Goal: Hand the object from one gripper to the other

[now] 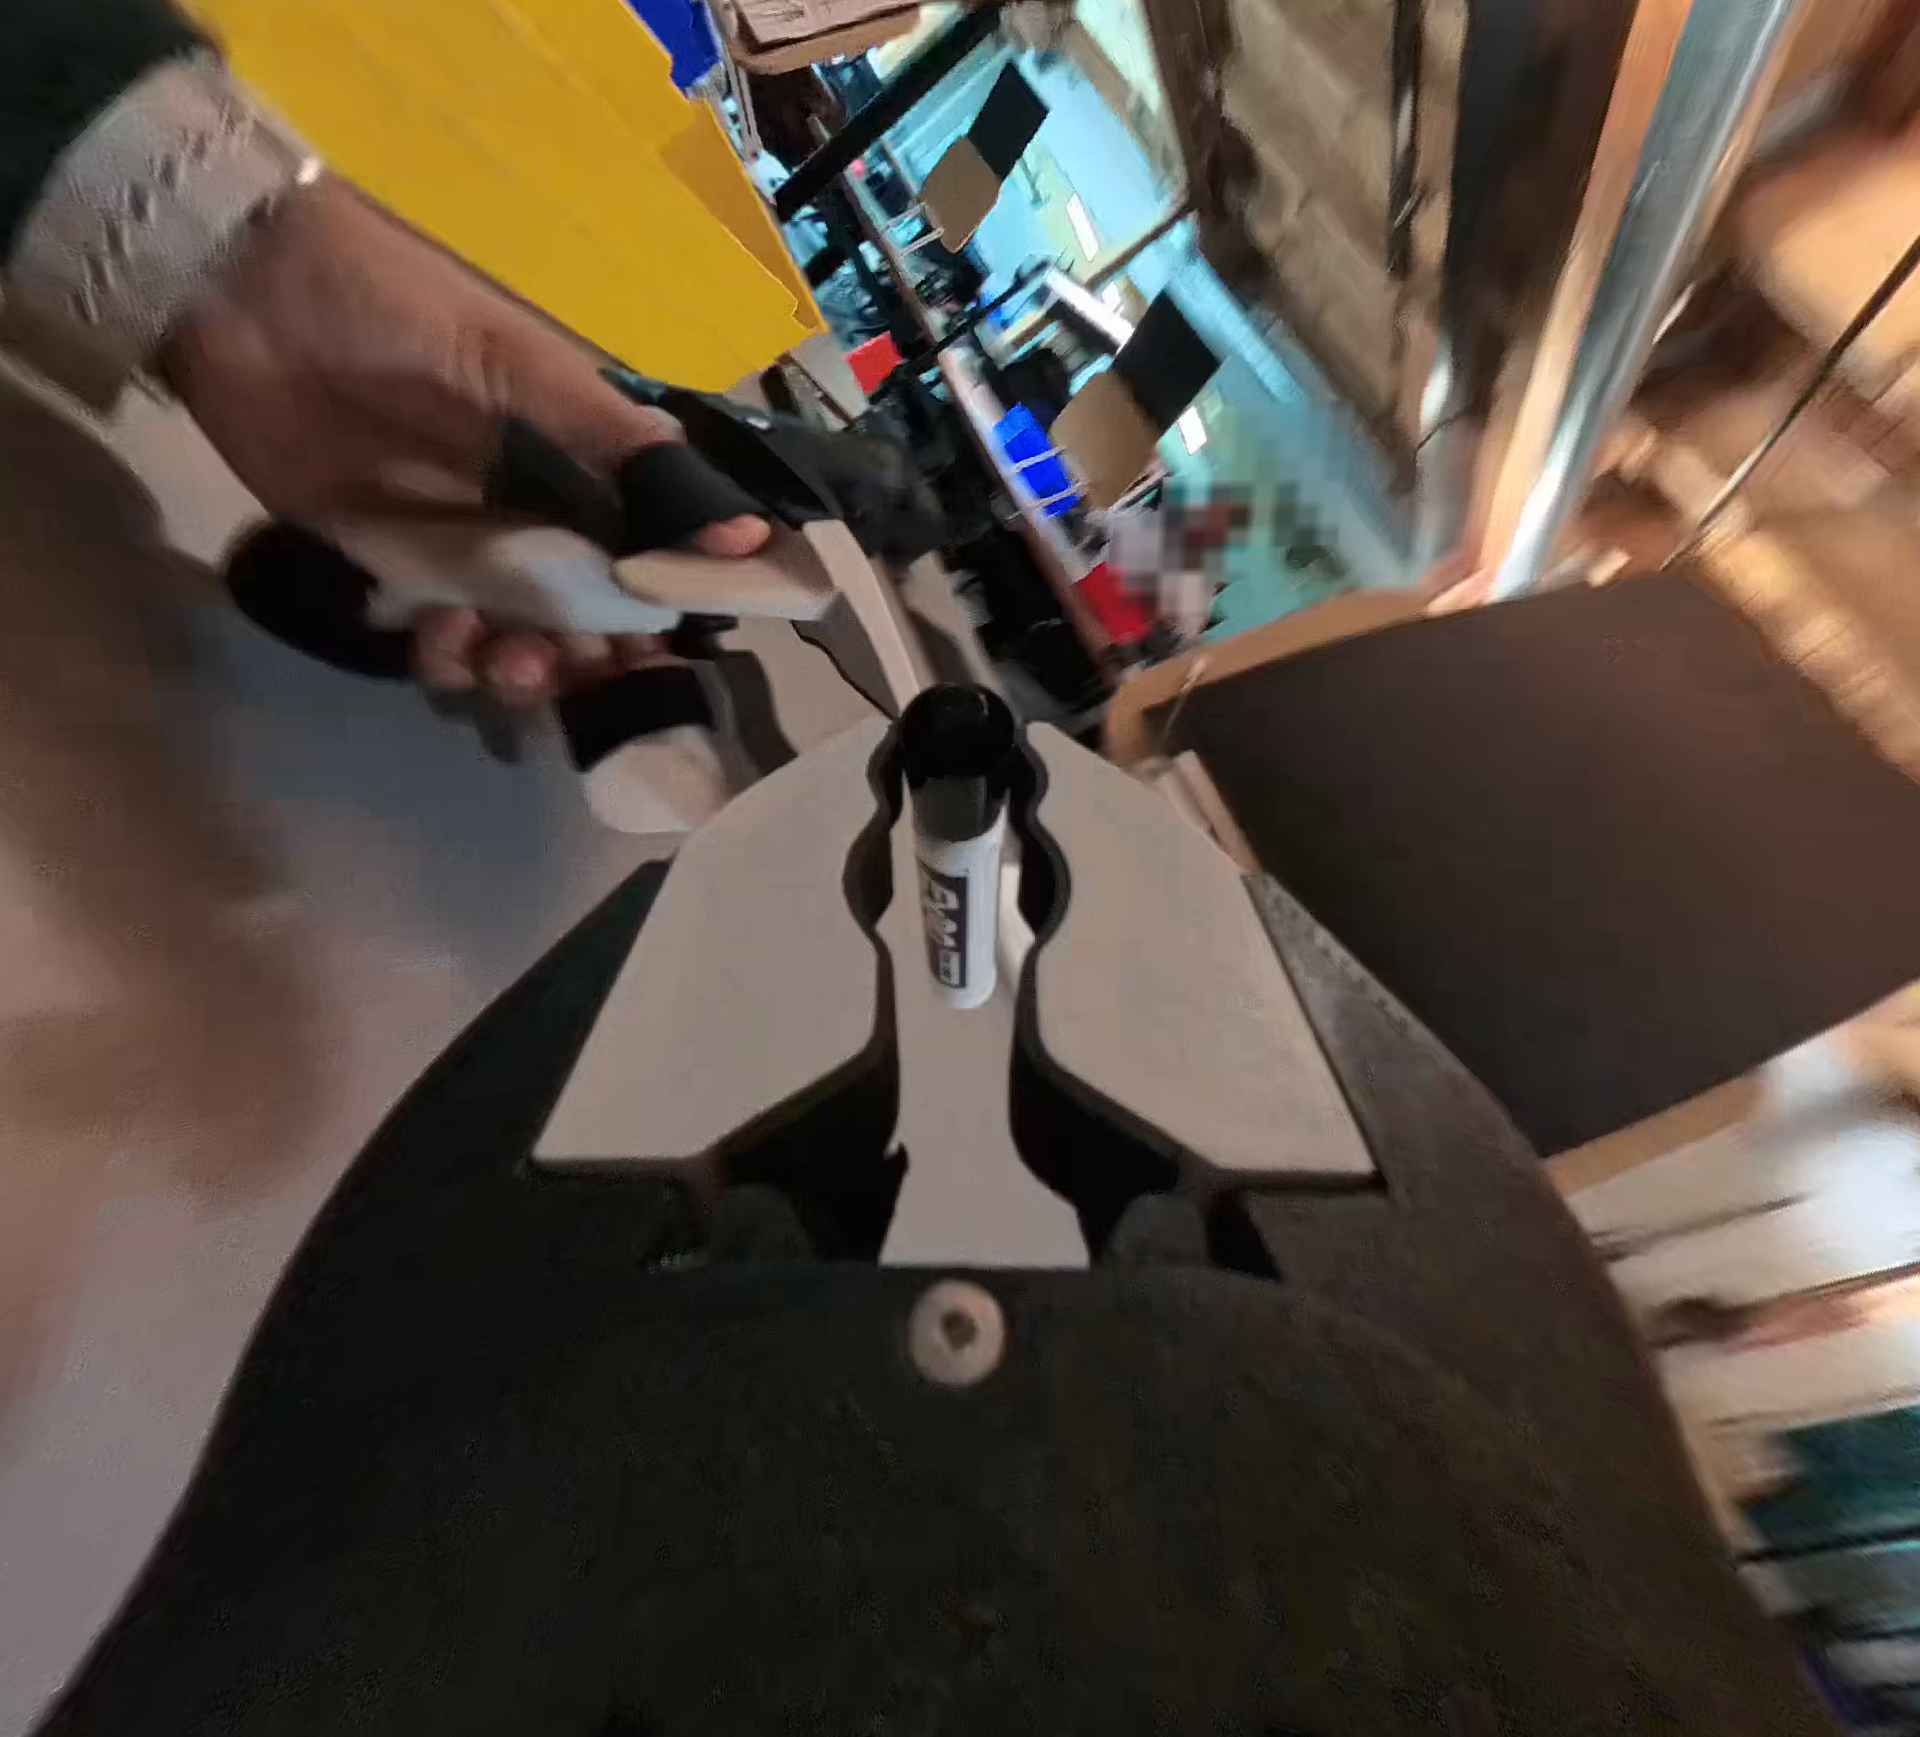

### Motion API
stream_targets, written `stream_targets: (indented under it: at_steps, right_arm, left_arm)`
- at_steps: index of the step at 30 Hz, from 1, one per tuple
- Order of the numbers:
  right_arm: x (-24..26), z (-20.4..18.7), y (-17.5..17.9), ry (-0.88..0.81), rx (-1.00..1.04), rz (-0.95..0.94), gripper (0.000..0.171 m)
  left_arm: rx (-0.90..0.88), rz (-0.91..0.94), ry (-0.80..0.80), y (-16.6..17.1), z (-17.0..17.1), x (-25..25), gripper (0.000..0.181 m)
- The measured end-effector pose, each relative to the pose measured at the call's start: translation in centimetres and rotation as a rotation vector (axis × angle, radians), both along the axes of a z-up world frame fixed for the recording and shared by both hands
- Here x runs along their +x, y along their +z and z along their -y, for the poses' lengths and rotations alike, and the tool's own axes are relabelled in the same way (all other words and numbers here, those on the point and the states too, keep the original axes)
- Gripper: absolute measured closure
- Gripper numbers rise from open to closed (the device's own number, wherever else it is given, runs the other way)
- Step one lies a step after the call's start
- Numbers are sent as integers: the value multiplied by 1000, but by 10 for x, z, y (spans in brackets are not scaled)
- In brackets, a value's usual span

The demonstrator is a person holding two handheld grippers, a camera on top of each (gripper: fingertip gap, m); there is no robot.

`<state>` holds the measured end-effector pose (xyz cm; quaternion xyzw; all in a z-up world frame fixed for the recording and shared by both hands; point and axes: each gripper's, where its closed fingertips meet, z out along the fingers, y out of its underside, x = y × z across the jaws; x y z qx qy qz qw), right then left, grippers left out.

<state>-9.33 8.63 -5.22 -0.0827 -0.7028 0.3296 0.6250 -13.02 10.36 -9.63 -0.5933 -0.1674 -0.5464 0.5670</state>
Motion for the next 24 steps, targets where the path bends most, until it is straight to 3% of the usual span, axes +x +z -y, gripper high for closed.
stream_targets:
  at_steps: [5,11,17,22,24]
  right_arm:
    - [2,-9,10,83,-432,314,151]
    - [5,-16,20,205,-768,574,151]
    - [2,-13,10,171,-770,680,150]
    - [-4,-8,7,147,-797,673,149]
    - [-6,-9,14,157,-808,612,125]
  left_arm:
    - [25,-443,74,-7,-4,11,113]
    - [129,-964,64,-17,-7,42,125]
    - [141,-1029,-21,-24,-7,63,161]
    - [86,-1043,-27,-29,-8,61,163]
    - [63,-1027,-18,-27,-8,59,163]
